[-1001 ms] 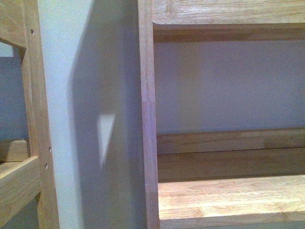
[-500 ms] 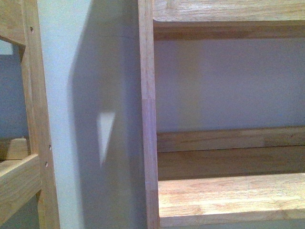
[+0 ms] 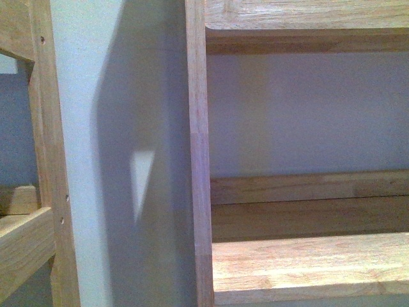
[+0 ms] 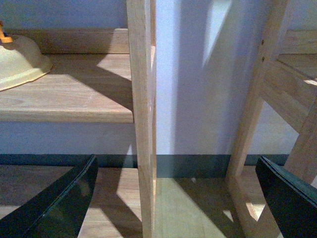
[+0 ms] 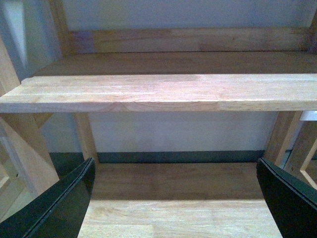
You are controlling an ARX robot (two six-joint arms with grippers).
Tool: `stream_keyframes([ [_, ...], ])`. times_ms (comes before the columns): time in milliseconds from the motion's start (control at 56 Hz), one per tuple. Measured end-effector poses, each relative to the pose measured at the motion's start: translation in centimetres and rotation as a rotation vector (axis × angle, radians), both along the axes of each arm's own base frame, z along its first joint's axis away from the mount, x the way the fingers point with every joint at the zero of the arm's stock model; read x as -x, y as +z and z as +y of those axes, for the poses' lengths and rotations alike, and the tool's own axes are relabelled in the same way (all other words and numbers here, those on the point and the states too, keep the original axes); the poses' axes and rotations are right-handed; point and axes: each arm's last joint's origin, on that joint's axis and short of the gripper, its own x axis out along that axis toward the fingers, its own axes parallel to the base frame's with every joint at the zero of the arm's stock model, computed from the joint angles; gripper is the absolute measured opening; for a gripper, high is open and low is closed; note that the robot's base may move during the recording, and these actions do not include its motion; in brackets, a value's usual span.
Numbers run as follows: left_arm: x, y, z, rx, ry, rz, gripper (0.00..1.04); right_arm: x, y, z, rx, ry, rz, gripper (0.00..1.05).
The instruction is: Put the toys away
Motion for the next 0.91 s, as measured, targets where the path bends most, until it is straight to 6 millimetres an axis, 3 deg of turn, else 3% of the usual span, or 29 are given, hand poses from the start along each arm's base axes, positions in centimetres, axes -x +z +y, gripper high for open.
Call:
stream_keyframes([
  [911,0.00,0.00,0.00,0.000,0.000,0.000,0.98,0.00,0.00,0.00,0.000,0.000,0.000,0.98],
])
